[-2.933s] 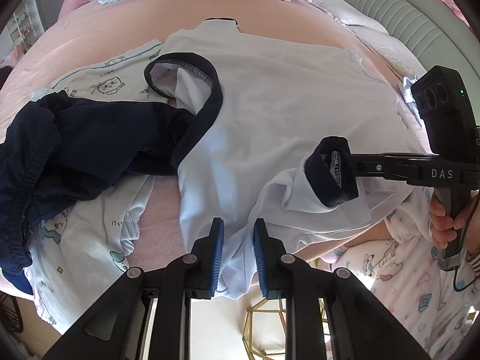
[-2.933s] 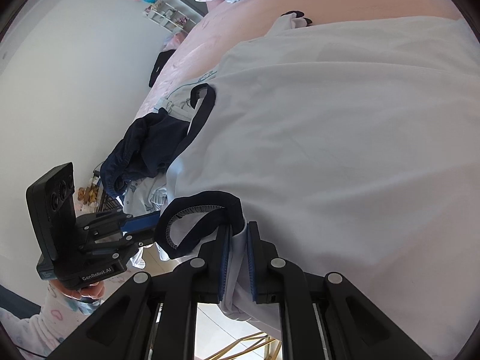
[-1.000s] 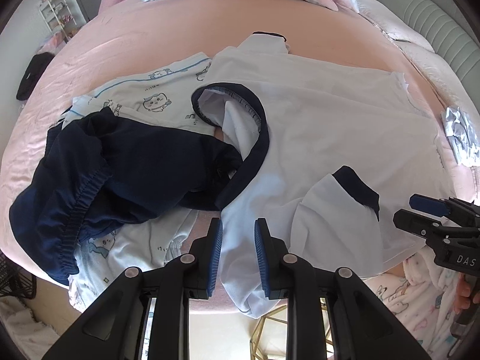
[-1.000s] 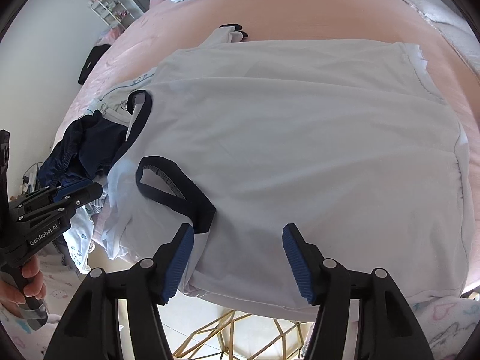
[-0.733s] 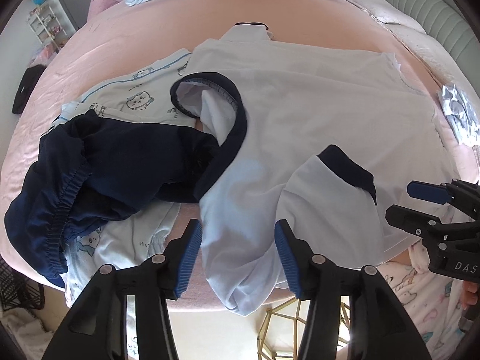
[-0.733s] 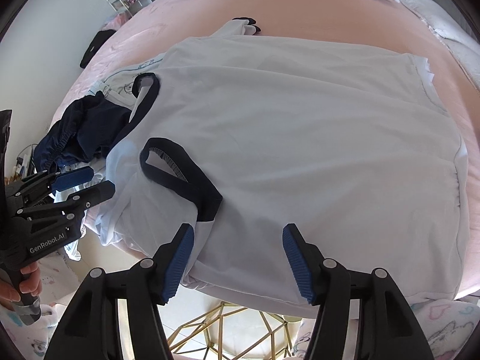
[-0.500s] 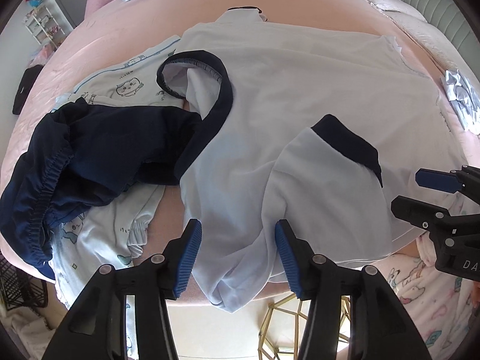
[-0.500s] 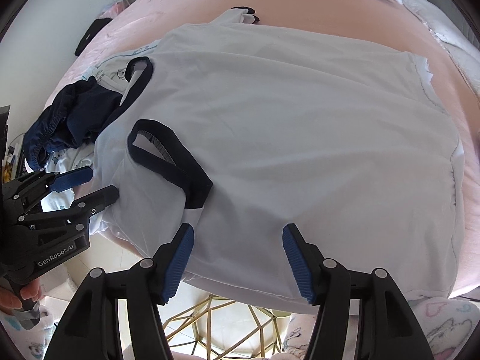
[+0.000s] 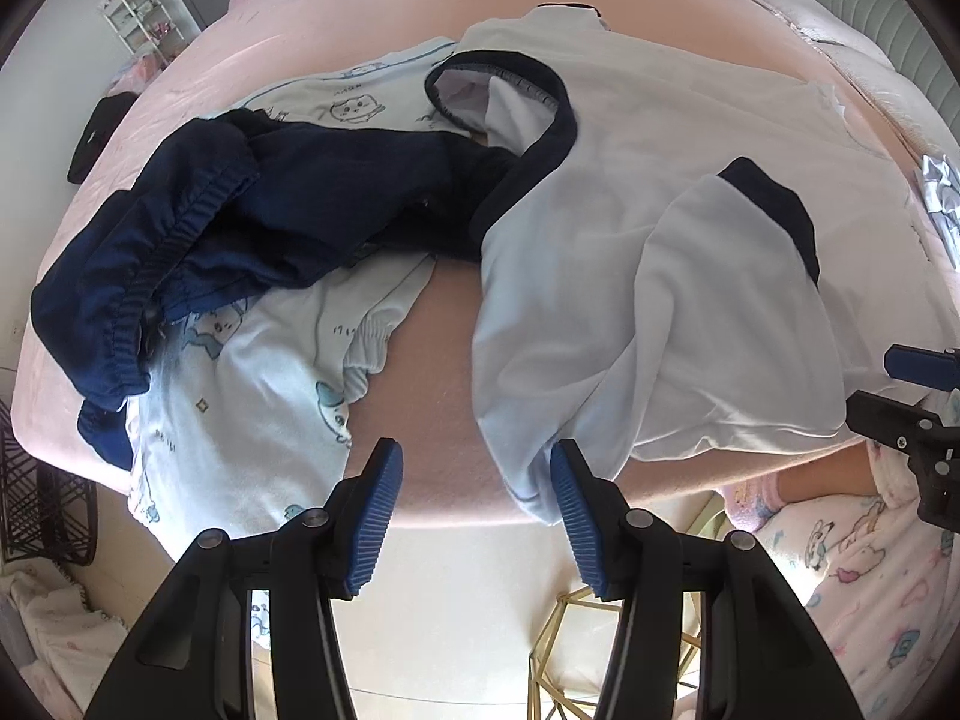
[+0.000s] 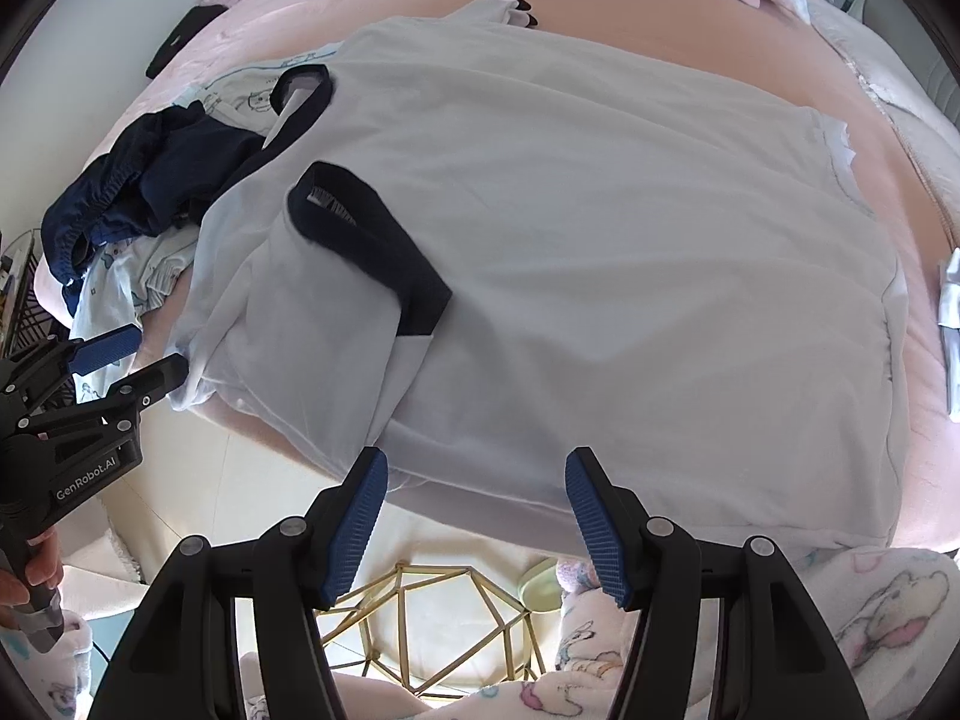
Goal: Fold clothes
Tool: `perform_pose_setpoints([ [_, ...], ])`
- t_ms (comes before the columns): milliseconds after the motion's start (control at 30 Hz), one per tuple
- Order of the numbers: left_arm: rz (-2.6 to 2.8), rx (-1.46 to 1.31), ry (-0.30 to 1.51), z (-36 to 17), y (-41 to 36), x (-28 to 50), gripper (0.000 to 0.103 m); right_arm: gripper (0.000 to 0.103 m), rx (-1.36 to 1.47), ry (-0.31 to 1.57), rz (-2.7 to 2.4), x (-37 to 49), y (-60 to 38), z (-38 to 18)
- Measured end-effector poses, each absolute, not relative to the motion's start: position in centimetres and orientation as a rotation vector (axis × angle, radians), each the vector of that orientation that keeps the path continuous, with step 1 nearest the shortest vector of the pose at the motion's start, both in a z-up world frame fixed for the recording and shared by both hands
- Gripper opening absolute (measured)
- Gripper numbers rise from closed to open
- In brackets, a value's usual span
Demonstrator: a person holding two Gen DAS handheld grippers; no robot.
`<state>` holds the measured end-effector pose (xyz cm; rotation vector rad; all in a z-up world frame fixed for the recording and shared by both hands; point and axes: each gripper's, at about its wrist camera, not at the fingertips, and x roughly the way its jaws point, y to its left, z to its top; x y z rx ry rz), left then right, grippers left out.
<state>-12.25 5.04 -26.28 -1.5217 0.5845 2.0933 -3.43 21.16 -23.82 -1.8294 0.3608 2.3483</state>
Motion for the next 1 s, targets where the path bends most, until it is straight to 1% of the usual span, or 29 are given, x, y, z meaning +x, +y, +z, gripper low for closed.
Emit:
perform_pose_setpoints([
  [167, 2.091, -1.568, 0.526, -27.0, 3.5, -11.7, 0.049, 0.062, -1.831, 0.354, 2.330, -2.9, 20.2, -24.1],
  [367, 2.070, -1.625, 0.545, -28.7, 2.8, -11.0, 0.049, 0.061, -1.823, 0.366, 2.315, -2.7, 20.1, -24.1],
  [500, 2.067, -1.616, 0.484, -28.1, 2.1, -10.0, 0.049, 0.062, -1.802, 0.398, 2.306, -2.2, 20.5, -23.7],
  [600, 2.076, -1.591, 0.502, -27.8, 2.4, -10.0, 0.049, 0.062, -1.789, 0.410, 2.302, -1.9, 20.8, -23.3],
  [667, 2.075, -1.582, 0.518, -27.8, 2.6, -9.9, 0.049, 0.062, -1.788, 0.398, 2.303, -1.7, 20.6, -23.1],
  [800, 2.029, -1.581, 0.476, -27.6, 3.2, -8.8, 0.049, 0.062, -1.805, 0.366, 2.316, -1.7, 19.9, -22.9],
  [1000, 2.019, -1.566, 0.577, -28.3, 5.8, -8.4, 0.049, 0.062, -1.838, 0.335, 2.333, -2.5, 19.4, -23.1],
])
